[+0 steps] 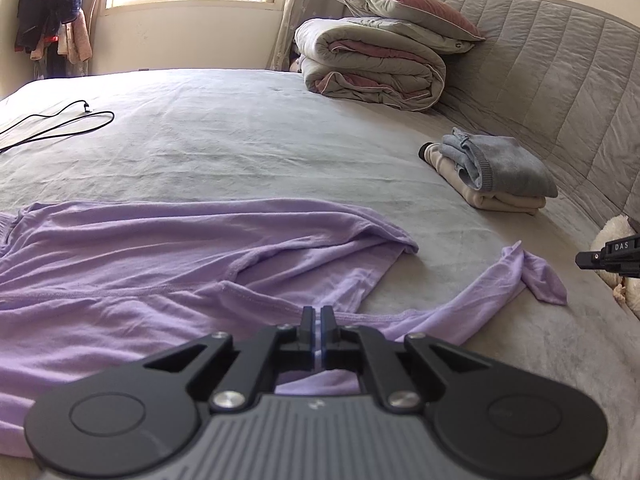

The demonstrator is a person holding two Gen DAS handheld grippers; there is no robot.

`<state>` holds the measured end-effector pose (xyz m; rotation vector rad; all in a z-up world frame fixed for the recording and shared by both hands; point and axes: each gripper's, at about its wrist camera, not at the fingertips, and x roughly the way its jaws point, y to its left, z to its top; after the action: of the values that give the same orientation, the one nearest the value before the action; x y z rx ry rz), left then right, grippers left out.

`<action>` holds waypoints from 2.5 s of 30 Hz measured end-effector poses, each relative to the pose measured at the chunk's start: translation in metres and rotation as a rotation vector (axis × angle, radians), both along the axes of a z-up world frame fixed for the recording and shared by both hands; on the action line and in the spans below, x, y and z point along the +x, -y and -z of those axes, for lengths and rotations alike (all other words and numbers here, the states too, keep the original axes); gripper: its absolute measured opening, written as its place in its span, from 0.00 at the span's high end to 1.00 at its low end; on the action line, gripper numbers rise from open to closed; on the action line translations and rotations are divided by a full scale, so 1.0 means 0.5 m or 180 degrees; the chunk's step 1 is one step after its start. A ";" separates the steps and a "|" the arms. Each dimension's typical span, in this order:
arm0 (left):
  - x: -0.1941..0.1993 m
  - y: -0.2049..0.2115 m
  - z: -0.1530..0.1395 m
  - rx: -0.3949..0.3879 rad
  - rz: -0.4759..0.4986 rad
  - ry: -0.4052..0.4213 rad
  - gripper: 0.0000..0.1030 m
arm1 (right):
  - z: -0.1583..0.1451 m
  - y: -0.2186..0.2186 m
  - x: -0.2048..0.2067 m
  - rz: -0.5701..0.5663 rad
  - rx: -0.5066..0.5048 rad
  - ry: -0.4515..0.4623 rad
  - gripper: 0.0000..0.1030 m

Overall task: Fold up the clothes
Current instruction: 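Pinch the sleeve end with the right gripper and stretch it flat, then open both grippers and release the spread garment on the bed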

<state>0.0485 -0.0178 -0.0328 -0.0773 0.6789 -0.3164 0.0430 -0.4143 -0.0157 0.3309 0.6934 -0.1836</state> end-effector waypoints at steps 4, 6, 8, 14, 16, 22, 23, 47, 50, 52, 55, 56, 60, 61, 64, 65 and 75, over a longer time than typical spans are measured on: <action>-0.002 -0.020 -0.007 -0.0072 -0.0085 -0.0035 0.97 | 0.003 -0.009 -0.004 -0.0150 0.0106 -0.0009 0.86; -0.003 -0.034 -0.010 -0.0122 -0.0157 -0.0076 0.93 | 0.003 -0.019 -0.005 -0.0249 0.0124 -0.0012 0.86; -0.004 -0.049 -0.010 -0.0157 -0.0242 -0.0136 0.93 | 0.002 -0.031 -0.006 -0.0351 0.0136 -0.0015 0.86; -0.017 -0.099 -0.004 -0.0138 -0.0514 -0.0313 0.88 | 0.006 -0.089 -0.006 -0.0724 0.0180 -0.0075 0.65; -0.023 -0.119 -0.002 -0.0145 -0.0600 -0.0362 0.88 | 0.008 -0.116 -0.006 -0.0877 0.0201 -0.0113 0.65; -0.043 -0.173 -0.001 -0.0170 -0.0821 -0.0433 0.87 | 0.016 -0.201 -0.004 -0.1339 0.0324 -0.0244 0.65; -0.046 -0.182 -0.001 -0.0180 -0.0857 -0.0440 0.87 | 0.018 -0.215 -0.003 -0.1404 0.0368 -0.0264 0.65; -0.128 -0.396 -0.002 -0.0435 -0.1641 -0.0549 0.87 | 0.063 -0.366 0.063 -0.1663 0.1496 -0.0500 0.91; -0.141 -0.423 -0.003 -0.0483 -0.1760 -0.0535 0.87 | 0.056 -0.363 0.062 -0.1619 0.1530 -0.0333 0.96; -0.147 -0.441 -0.004 -0.0547 -0.1853 -0.0533 0.87 | 0.046 -0.363 0.062 -0.1612 0.1506 -0.0181 0.97; -0.150 -0.457 -0.003 -0.0609 -0.1952 -0.0535 0.82 | 0.033 -0.369 0.060 -0.1708 0.1369 -0.0082 0.88; -0.150 -0.460 -0.002 -0.0618 -0.1973 -0.0537 0.76 | 0.029 -0.373 0.058 -0.1759 0.1304 -0.0055 0.86; -0.149 -0.473 0.002 -0.0653 -0.2060 -0.0547 0.67 | 0.018 -0.401 0.043 -0.2043 0.0936 0.0044 0.64; -0.149 -0.476 0.003 -0.0662 -0.2081 -0.0549 0.66 | 0.017 -0.411 0.038 -0.2111 0.0815 0.0078 0.54; -0.148 -0.485 0.006 -0.0689 -0.2146 -0.0556 0.65 | 0.018 -0.444 0.023 -0.2327 0.0417 0.0137 0.48; -0.148 -0.488 0.007 -0.0697 -0.2167 -0.0558 0.65 | 0.020 -0.456 0.018 -0.2412 0.0266 0.0149 0.48; -0.133 -0.476 0.014 -0.0663 -0.2224 -0.0508 0.67 | 0.067 -0.546 -0.032 -0.3137 -0.1341 0.0328 0.96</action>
<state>-0.0181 0.2203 -0.0398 -0.5296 0.7326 0.2967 0.0271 -0.1411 -0.0492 -0.4181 0.6295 0.6174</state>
